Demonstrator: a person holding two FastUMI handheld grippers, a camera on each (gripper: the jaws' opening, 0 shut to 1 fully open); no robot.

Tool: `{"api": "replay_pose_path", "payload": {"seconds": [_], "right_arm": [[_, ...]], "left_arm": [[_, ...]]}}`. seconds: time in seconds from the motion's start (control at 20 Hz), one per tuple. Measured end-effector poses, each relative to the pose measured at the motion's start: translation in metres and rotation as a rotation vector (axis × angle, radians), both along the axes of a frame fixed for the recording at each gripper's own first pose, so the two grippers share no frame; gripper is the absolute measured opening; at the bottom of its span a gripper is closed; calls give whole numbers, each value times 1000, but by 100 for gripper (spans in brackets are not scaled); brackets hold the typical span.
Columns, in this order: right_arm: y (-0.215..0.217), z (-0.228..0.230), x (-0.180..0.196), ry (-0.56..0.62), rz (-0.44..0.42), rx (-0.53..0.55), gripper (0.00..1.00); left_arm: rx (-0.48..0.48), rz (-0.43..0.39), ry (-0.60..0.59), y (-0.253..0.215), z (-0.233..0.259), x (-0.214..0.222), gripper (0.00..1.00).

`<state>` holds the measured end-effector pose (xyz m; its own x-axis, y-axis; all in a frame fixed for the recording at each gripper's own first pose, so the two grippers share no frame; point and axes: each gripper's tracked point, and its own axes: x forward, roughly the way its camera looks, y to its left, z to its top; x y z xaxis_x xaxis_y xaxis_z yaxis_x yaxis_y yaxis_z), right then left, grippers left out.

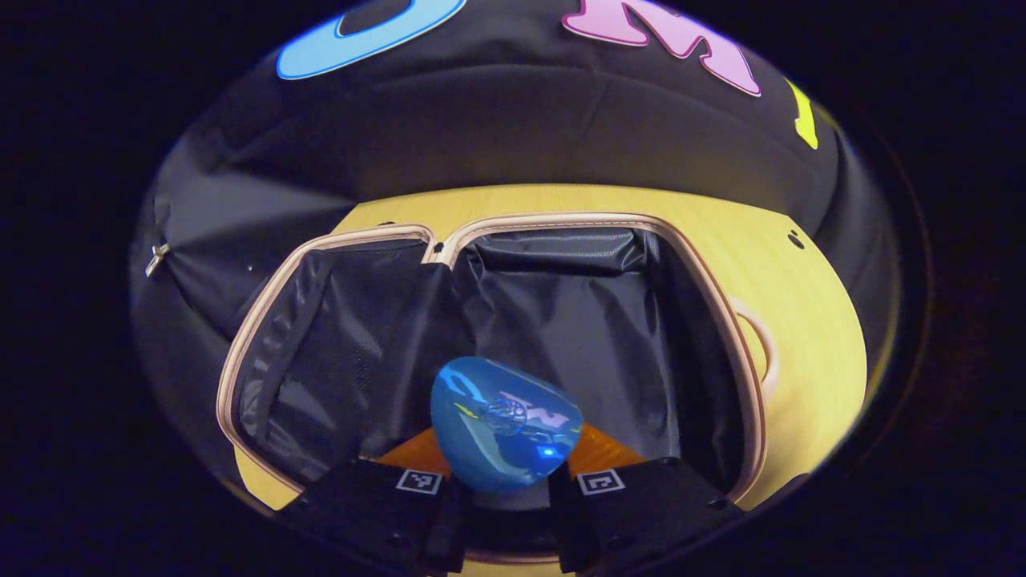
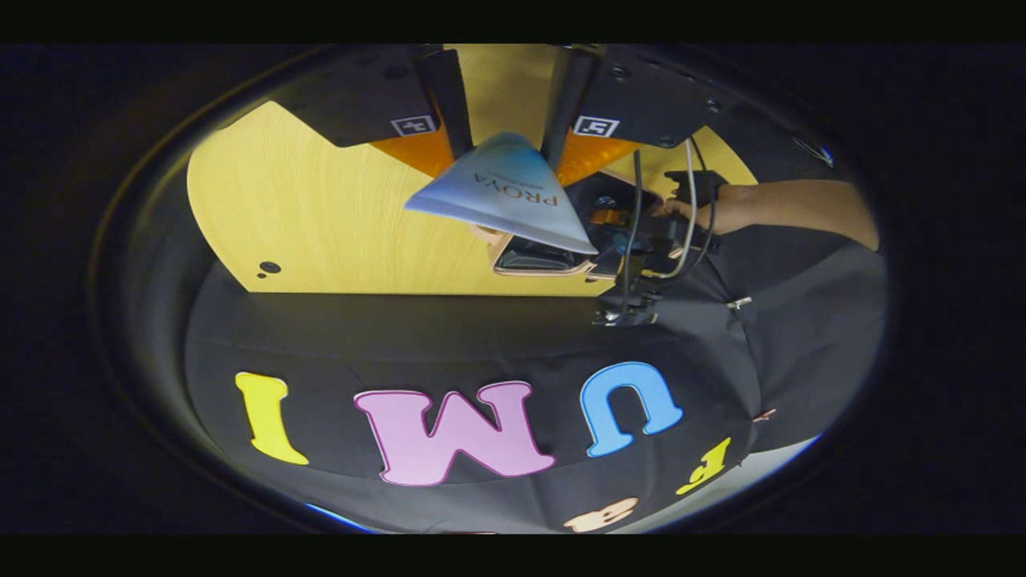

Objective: First open the suitcase, pack the skin care products into it, and then close the suitcase.

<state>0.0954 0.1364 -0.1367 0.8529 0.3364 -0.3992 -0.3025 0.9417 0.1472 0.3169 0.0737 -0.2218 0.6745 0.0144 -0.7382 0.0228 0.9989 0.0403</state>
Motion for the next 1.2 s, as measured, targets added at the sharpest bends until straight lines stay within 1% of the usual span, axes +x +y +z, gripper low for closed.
{"api": "replay_pose_path", "payload": {"seconds": [0.05, 0.15, 0.3, 0.4, 0.45, 0.5, 0.6, 0.65, 0.7, 0.75, 0.8, 0.85, 0.9, 0.95, 1.05, 1.15, 1.2], "right_arm": [[-6, 0, 1, -6, -9, -7, 46], [-19, 0, 6, -10, -35, -4, 47], [-42, 5, 20, -25, -82, -4, 47], [-50, 10, 29, -45, -94, -10, 47], [-52, 9, 34, -52, -93, -19, 47], [-51, 10, 37, -60, -91, -27, 47], [-46, 10, 45, -70, -79, -29, 47], [-40, 9, 47, -66, -72, -31, 47], [-33, 10, 50, -65, -64, -28, 47], [-27, 11, 54, -64, -58, -26, 47], [-21, 12, 59, -64, -53, -28, 47], [-15, 9, 66, -51, -59, -33, 47], [-9, 3, 71, -22, -65, -46, 47], [3, -2, 77, 9, -61, -42, 47], [31, -3, 91, 30, -42, -55, 47], [66, -11, 102, 58, -7, -68, 46], [84, -18, 107, 81, 5, -65, 46]], "left_arm": [[23, -30, 10, -2, -1, 13, 47], [70, -72, 83, -5, -7, 25, 46], [132, -95, 134, -9, -14, 41, 47], [141, -97, 177, -11, -26, 42, 47], [136, -84, 205, -11, -32, 37, 46], [130, -76, 189, -12, -30, 40, 49], [146, -53, 161, -5, -27, 40, 49], [131, -35, 145, -3, -23, 40, 48], [109, -17, 103, -2, -14, 38, 48], [81, -8, 38, -2, 0, 39, 54], [68, 12, -37, 3, 20, 39, 66], [89, 42, -114, 16, 41, 37, 77], [114, 80, -186, 34, 65, 29, 96], [120, 109, -247, 48, 83, 19, 97], [93, 148, -331, 68, 114, -6, 98], [61, 159, -366, 83, 129, -39, 97], [70, 162, -387, 94, 134, -52, 98]]}}
